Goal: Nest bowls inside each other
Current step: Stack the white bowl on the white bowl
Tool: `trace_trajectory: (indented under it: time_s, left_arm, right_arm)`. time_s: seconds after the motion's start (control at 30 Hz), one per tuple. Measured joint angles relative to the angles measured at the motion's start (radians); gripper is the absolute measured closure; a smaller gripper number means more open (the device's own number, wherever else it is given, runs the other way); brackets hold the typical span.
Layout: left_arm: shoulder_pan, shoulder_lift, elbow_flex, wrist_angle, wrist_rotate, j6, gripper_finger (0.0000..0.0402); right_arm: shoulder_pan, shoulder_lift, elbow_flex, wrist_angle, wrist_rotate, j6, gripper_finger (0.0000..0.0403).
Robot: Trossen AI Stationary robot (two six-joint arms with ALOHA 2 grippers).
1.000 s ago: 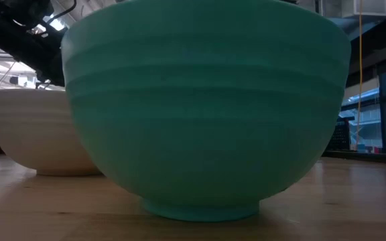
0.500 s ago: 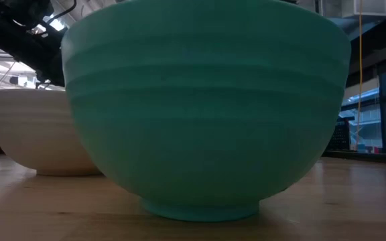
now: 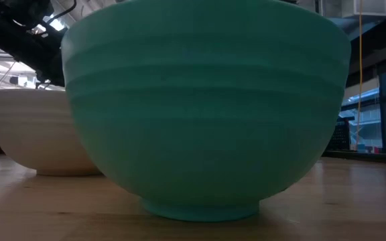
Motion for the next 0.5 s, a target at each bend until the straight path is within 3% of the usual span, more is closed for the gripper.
trace_trajectory:
  time_s: [0.23,0.5]
  left_arm:
    - [0.000,0.000,0.000,0.001,0.008,0.000,0.0248]
    - [0.000,0.000,0.000,0.008,0.008,0.000,0.0248]
  right_arm:
    - [0.007,-0.147,0.087,-0.001,0.161,-0.051,0.0199]
    - [0.072,-0.406,-0.102,0.015,0.329,-0.009,0.0197]
